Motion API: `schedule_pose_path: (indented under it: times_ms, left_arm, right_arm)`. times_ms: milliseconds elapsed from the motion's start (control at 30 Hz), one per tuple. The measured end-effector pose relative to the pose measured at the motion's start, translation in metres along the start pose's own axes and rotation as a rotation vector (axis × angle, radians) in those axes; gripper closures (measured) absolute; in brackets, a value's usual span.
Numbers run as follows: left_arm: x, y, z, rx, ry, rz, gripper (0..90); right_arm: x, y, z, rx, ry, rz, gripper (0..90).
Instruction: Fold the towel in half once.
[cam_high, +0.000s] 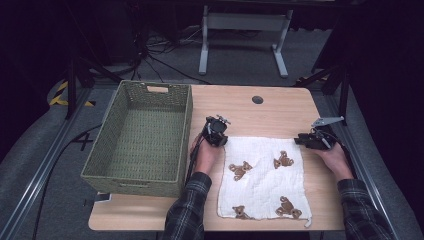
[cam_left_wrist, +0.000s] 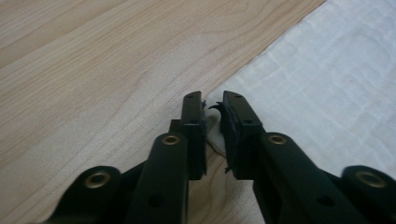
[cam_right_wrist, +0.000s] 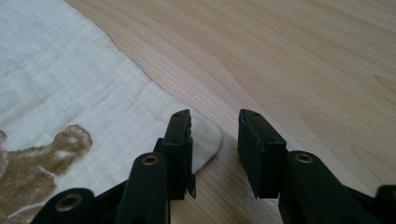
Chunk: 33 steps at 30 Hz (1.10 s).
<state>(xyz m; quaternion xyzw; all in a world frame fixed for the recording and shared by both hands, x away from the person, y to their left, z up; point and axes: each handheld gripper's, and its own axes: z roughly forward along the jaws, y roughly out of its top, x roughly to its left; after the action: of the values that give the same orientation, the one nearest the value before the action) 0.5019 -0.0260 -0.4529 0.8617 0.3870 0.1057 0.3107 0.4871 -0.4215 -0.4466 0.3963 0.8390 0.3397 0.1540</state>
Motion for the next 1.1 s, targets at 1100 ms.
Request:
schedule_pose_path:
  times_ms: [1100]
  left_arm:
    - [-0.002,0.029,-0.058,-0.193,0.002,-0.037,87.9]
  right_arm:
    - [0.007,0.029,-0.052,-0.150,-0.026,-0.039,88.4]
